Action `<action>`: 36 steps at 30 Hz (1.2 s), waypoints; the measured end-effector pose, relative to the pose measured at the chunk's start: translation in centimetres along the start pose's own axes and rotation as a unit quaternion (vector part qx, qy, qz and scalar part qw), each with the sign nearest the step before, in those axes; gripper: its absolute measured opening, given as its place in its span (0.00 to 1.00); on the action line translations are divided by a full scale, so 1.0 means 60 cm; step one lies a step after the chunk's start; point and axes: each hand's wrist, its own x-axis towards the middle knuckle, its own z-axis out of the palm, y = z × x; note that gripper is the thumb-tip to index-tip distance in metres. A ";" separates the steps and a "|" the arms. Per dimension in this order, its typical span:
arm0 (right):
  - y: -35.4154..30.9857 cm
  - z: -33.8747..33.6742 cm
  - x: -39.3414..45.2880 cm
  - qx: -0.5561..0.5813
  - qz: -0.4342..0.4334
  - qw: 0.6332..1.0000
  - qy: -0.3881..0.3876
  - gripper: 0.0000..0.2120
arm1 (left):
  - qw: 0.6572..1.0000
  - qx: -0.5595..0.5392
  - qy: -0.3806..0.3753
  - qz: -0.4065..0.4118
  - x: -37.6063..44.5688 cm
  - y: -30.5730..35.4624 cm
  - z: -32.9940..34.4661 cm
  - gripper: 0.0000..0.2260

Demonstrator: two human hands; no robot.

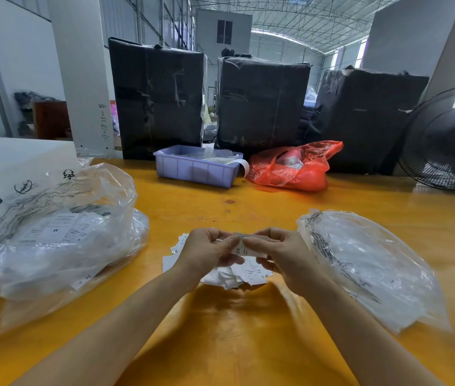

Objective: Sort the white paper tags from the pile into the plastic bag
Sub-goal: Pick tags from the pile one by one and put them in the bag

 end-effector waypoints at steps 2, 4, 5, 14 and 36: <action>-0.001 -0.003 -0.001 -0.024 -0.019 0.999 -0.011 0.03 | 1.000 0.000 -0.025 -0.014 -0.003 0.001 0.006 0.07; -0.002 -0.003 -0.001 -0.058 -0.030 0.998 -0.025 0.05 | 0.999 -0.002 -0.029 -0.021 -0.003 0.001 0.010 0.09; -0.004 -0.002 0.000 -0.072 -0.026 0.997 -0.030 0.06 | 1.000 -0.004 -0.021 -0.020 -0.001 0.001 0.010 0.08; 0.001 0.011 -0.002 -0.128 -0.096 0.987 0.019 0.05 | 1.000 0.024 0.004 0.003 -0.002 -0.008 0.012 0.11; -0.005 0.011 -0.007 -0.003 -0.041 0.998 0.046 0.02 | 0.999 0.043 0.016 -0.015 -0.002 0.009 0.003 0.09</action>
